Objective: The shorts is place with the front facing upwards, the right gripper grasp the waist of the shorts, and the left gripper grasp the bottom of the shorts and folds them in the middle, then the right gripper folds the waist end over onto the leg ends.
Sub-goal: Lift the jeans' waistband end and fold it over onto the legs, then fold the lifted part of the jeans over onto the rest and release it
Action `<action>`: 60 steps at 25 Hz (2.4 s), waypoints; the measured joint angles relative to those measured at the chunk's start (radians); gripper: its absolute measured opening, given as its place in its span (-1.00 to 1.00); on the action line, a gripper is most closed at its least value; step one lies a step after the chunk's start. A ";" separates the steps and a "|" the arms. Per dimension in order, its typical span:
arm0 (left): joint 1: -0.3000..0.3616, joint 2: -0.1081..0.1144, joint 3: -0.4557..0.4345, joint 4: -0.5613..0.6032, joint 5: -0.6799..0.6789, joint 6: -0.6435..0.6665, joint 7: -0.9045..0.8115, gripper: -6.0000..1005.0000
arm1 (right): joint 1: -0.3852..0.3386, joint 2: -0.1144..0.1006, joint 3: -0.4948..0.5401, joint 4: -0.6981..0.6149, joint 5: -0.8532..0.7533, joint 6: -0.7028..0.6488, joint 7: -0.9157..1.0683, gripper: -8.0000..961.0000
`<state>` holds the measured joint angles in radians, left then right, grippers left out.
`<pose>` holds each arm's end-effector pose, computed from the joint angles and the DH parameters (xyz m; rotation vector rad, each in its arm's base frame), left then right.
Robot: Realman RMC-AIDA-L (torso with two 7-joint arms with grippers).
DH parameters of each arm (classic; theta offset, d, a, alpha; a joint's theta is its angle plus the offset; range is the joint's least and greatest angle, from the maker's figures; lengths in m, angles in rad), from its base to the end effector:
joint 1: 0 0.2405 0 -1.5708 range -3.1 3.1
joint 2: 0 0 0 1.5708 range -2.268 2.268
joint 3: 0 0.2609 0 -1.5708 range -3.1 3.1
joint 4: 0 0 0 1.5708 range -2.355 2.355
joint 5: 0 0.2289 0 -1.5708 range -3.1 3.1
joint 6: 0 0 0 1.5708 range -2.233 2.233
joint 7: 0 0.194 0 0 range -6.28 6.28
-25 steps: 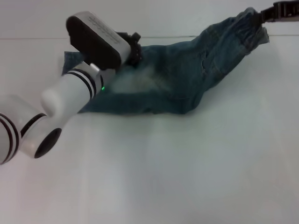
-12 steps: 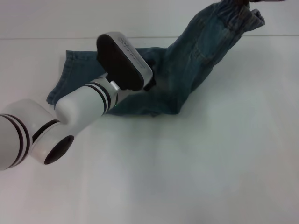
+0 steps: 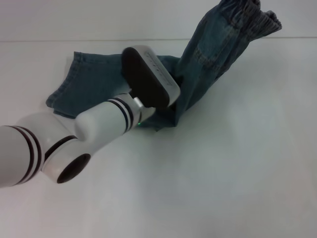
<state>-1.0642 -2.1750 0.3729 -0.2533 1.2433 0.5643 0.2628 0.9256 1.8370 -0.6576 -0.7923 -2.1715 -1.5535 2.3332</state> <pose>-0.1736 0.4517 -0.2087 -2.3189 -0.0317 -0.1751 0.1425 0.4898 0.0815 -2.5470 1.1859 0.5499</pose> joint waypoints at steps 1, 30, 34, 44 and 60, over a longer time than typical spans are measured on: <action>0.000 0.000 -0.031 -0.009 0.032 0.000 0.000 -0.98 | 0.002 0.000 0.000 0.000 0.000 -0.002 0.000 -0.92; 0.108 0.000 -0.497 -0.268 0.539 -0.009 0.003 -0.97 | 0.002 0.006 -0.007 -0.007 0.001 -0.004 -0.013 -0.91; 0.140 0.000 -0.553 -0.264 0.540 -0.006 0.003 -0.97 | -0.004 0.005 -0.007 -0.003 0.001 -0.004 -0.022 -0.91; 0.291 0.010 -0.746 -0.256 0.543 0.070 0.011 -0.96 | -0.034 0.010 -0.002 0.001 0.001 0.001 -0.039 -0.91; 0.500 0.119 -1.090 -0.126 0.817 0.429 -0.703 -0.95 | 0.018 0.046 -0.076 0.070 0.000 0.023 -0.104 -0.91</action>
<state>-0.5638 -2.0561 -0.7167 -0.3797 2.0607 0.9937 -0.4400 0.9434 1.8828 -0.7341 -0.7222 -2.1714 -1.5300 2.2288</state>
